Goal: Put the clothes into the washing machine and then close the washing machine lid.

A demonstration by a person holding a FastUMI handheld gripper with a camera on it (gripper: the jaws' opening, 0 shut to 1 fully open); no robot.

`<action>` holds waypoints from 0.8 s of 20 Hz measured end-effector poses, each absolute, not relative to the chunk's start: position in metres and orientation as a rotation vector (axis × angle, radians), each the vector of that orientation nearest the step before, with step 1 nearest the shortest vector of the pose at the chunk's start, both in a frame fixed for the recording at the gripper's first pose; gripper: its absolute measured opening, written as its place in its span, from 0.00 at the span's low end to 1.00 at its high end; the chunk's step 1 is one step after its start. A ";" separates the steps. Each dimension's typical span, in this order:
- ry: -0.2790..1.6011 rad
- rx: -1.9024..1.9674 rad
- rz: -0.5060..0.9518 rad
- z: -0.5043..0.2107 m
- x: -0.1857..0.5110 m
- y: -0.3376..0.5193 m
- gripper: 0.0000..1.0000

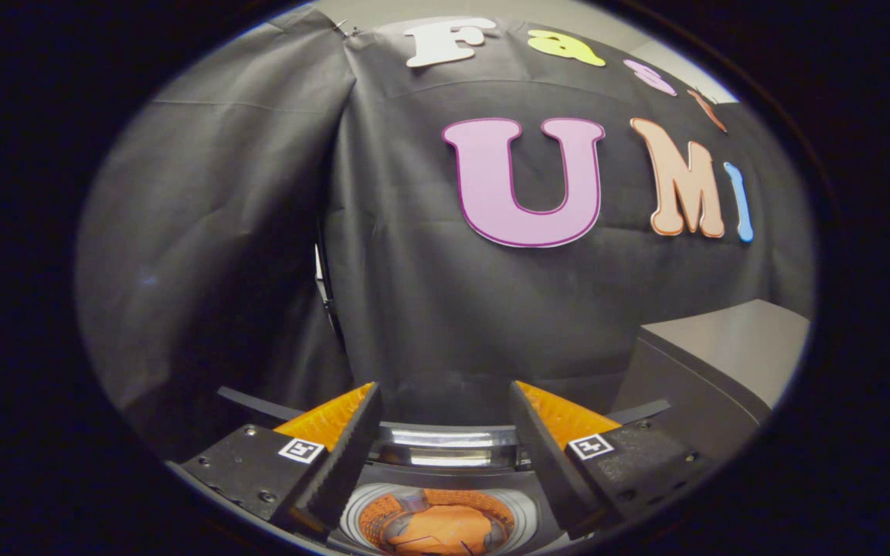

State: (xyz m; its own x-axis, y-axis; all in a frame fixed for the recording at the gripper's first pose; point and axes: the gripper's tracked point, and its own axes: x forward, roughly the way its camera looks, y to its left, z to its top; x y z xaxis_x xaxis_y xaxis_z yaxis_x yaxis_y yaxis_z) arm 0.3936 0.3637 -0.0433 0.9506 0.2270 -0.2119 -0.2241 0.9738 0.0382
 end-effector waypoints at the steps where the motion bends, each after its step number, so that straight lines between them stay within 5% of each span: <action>1: 0.216 0.019 0.229 -0.046 0.392 0.363 0.99; 16: 0.233 0.009 0.230 -0.094 0.346 0.367 0.98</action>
State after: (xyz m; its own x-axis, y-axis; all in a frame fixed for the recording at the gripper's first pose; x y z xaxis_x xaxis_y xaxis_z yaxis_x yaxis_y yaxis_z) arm 0.3465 0.3667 -0.0944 0.9469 0.2274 -0.2274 -0.2253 0.9736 0.0353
